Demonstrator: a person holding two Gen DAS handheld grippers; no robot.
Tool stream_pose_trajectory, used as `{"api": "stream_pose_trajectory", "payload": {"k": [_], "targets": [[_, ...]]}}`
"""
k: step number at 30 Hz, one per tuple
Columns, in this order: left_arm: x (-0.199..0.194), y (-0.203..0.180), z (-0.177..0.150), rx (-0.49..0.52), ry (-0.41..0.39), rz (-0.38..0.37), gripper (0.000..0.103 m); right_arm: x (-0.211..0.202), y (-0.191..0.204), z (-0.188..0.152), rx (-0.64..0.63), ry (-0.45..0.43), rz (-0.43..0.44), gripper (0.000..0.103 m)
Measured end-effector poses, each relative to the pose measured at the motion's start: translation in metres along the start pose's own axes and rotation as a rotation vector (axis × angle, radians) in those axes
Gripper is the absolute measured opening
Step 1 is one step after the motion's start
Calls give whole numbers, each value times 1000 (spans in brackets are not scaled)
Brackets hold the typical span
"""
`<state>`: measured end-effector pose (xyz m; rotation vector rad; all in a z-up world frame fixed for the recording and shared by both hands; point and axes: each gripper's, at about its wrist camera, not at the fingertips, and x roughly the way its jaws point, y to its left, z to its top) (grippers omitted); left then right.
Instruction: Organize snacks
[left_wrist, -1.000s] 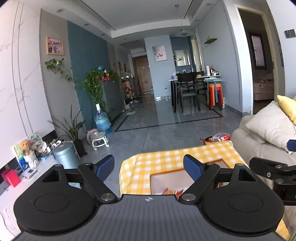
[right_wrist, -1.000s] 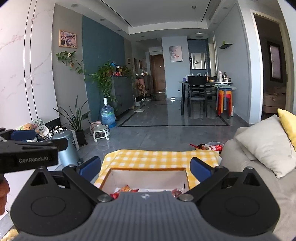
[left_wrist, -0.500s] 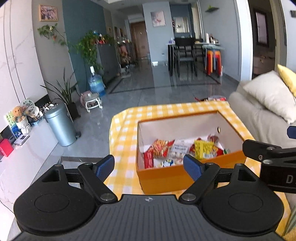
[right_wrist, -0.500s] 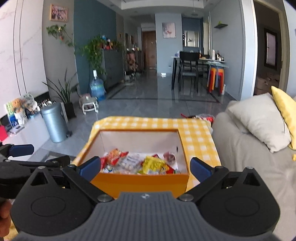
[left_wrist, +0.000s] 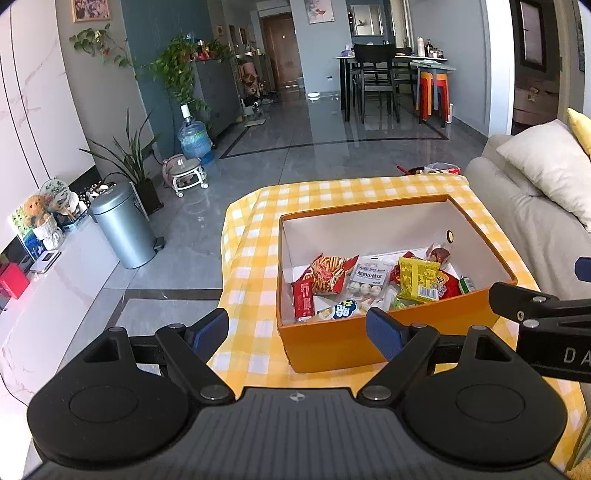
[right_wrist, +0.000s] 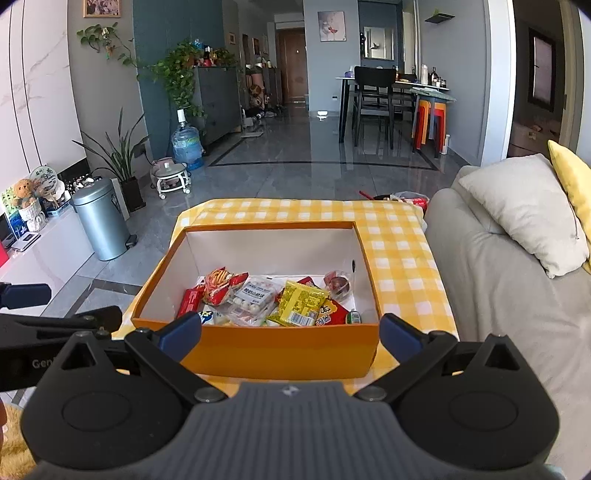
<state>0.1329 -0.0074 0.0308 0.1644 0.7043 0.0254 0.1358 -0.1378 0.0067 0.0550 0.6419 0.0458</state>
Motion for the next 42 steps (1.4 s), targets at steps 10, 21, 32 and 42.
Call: {"api": "stream_pose_trajectory", "payload": {"k": [10, 21, 32, 42], "targets": [[2, 0, 7, -3, 2, -7, 98, 0, 3, 5, -25, 12, 2, 99], [3, -2, 9, -11, 9, -12, 98, -1, 7, 7, -36, 21, 2, 99], [1, -7, 7, -19, 11, -22, 98, -2, 9, 6, -40, 21, -1, 99], [-1, -8, 6, -22, 10, -22, 98, -4, 6, 4, -37, 19, -13, 99]]}}
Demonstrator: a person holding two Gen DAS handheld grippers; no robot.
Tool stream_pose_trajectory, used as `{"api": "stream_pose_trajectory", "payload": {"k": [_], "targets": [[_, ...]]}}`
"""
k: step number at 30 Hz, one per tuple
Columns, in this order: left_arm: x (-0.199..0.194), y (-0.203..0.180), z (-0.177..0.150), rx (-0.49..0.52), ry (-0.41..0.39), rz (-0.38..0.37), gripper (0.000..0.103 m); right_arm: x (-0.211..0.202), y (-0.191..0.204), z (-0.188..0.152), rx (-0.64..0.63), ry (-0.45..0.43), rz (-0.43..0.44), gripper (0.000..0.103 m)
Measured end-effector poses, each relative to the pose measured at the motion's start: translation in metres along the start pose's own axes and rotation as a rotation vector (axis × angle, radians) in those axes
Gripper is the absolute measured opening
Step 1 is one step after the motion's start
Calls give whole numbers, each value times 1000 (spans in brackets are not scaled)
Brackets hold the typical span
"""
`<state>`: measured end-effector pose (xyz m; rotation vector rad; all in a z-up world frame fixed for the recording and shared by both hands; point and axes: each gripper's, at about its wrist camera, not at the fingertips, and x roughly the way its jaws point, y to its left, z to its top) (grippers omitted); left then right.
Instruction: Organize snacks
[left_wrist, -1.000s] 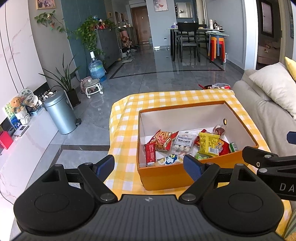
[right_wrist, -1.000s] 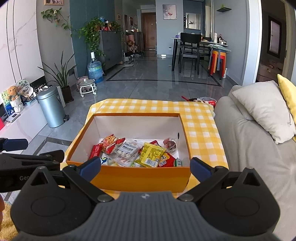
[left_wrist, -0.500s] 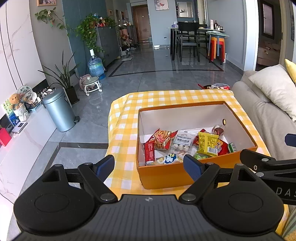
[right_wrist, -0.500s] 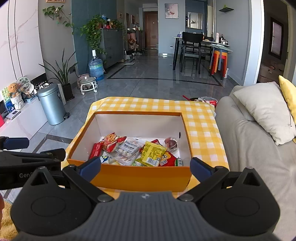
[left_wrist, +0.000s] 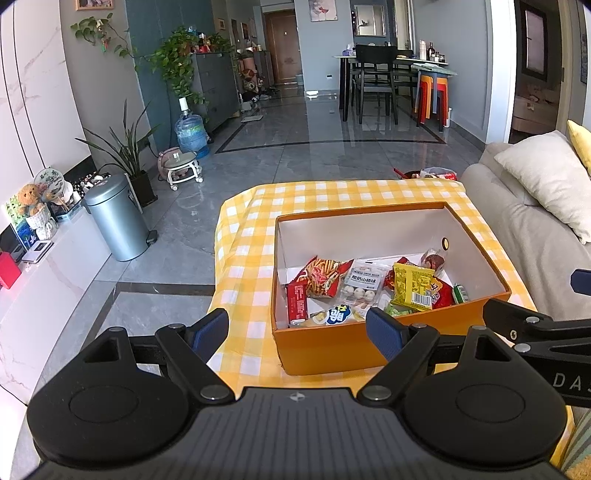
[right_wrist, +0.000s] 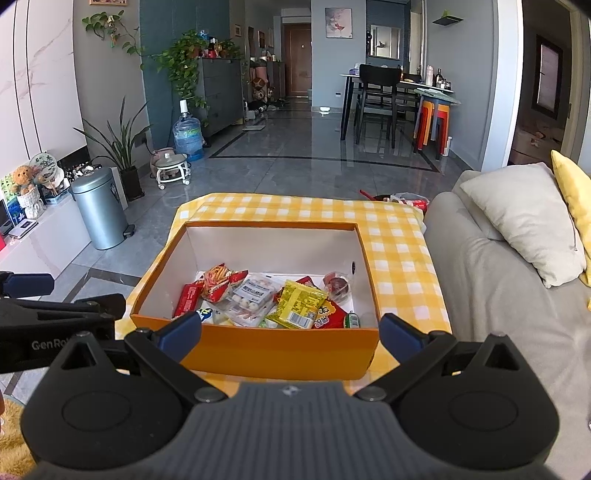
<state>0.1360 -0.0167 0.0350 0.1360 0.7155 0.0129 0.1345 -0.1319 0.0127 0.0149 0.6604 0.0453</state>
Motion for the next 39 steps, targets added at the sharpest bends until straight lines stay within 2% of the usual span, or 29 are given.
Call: {"api": "stream_pose_trajectory", "payload": {"k": [39], "targets": [[-5, 0, -1, -32, 9, 2, 98, -4, -1, -3, -2, 13, -7, 99]]}}
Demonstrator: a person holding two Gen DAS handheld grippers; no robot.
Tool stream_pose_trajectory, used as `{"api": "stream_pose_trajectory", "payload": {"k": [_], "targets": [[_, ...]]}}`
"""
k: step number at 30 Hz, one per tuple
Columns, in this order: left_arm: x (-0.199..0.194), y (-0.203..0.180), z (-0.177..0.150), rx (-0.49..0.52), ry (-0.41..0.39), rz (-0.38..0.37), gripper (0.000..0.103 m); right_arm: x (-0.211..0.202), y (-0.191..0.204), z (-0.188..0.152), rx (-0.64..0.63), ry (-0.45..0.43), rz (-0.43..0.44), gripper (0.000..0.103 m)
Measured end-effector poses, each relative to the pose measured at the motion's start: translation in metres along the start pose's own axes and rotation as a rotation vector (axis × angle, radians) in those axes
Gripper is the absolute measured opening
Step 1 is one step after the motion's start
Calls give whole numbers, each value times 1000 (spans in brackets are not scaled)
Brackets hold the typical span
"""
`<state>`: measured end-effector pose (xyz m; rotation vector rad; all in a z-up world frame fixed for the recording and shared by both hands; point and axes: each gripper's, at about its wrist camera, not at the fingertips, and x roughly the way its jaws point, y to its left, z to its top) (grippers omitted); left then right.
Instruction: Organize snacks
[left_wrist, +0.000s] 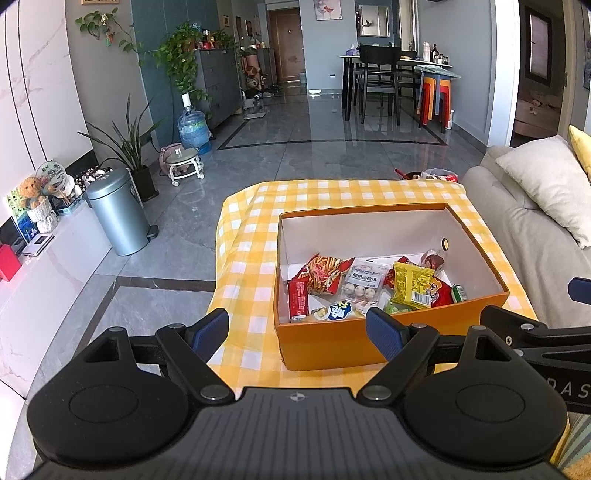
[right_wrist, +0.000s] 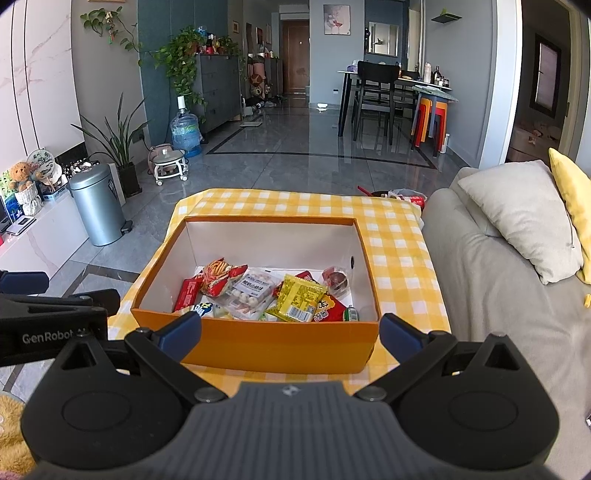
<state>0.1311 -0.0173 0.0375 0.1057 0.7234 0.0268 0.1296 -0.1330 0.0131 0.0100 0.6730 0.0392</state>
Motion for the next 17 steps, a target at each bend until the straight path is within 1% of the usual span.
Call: {"api": "stream_pose_trajectory", "payload": {"k": [17], "targets": [[-10, 3, 2, -3, -25, -8, 98, 1, 3, -3, 0, 10, 8, 99]]}}
